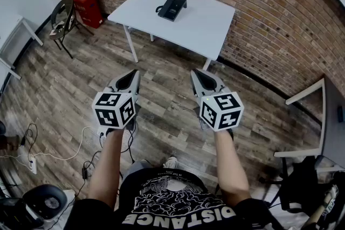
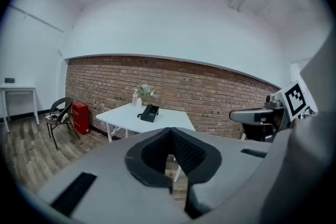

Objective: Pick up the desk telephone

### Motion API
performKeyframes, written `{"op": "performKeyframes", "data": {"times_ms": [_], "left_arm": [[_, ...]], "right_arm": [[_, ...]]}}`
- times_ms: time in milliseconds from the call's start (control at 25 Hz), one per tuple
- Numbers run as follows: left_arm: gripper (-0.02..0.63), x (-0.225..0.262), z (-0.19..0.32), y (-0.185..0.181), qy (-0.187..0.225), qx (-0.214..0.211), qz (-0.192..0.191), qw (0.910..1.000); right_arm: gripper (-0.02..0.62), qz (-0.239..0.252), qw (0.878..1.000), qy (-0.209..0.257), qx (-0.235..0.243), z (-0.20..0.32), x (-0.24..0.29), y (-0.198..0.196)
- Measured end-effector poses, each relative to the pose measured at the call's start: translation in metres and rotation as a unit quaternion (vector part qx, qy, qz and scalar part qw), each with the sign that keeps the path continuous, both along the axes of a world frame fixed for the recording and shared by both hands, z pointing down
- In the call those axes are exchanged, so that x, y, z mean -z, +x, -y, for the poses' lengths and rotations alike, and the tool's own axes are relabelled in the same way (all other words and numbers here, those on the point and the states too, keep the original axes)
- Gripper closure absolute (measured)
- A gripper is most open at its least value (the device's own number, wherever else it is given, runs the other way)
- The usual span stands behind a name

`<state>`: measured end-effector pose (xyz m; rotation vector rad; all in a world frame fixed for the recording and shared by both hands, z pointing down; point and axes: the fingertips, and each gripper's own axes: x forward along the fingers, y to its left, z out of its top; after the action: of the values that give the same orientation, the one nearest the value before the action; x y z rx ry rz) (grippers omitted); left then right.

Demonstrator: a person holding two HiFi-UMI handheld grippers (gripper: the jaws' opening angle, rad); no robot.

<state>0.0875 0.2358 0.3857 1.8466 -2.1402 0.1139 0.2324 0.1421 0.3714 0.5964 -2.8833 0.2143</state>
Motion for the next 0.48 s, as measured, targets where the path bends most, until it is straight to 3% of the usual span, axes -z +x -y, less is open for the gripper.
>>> {"op": "performKeyframes", "data": {"times_ms": [480], "left_arm": [[0.599,-0.005,0.024,-0.005,0.008,-0.002,-0.013,0.9999]], "right_arm": [[0.594,0.006,1.0,-0.003,0.004,0.018,-0.007,-0.009]]}}
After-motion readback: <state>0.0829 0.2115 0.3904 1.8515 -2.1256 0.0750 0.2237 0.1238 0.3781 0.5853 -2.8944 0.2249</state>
